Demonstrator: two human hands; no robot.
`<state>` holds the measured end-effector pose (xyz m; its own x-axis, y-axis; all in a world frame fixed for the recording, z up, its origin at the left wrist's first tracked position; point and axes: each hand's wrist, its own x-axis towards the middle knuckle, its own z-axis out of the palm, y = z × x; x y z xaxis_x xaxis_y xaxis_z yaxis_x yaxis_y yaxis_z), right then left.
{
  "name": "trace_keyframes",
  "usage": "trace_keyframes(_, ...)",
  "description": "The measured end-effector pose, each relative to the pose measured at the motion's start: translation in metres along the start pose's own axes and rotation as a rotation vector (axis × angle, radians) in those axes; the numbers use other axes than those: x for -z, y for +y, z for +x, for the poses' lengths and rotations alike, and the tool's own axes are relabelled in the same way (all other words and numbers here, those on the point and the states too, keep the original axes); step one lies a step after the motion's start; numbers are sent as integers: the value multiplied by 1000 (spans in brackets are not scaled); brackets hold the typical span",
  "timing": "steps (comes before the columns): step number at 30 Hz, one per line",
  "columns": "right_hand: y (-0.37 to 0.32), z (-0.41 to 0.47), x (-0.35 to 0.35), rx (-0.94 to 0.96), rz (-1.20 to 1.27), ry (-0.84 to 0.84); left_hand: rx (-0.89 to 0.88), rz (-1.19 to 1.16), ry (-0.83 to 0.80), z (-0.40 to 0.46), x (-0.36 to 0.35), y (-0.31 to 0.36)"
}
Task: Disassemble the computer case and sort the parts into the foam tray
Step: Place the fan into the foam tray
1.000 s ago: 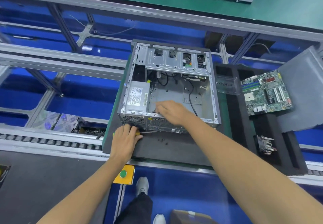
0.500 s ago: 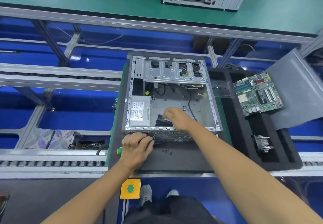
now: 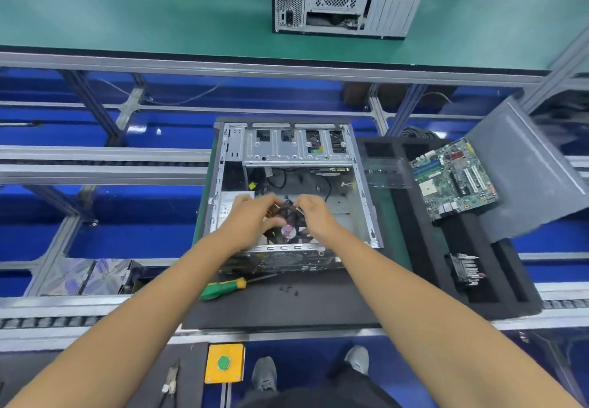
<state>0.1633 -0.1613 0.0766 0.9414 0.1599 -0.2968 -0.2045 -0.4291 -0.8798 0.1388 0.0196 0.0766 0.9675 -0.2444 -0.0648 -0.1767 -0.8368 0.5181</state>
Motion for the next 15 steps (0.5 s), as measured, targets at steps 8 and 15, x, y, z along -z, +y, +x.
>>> trace_keyframes(8, -4, 5, 47, -85, 584, 53, 89, -442, 85, 42, 23, 36)
trace_keyframes(15, 3, 12, 122, -57, 782, -56, 211, -892, 265, 93, 10, 103)
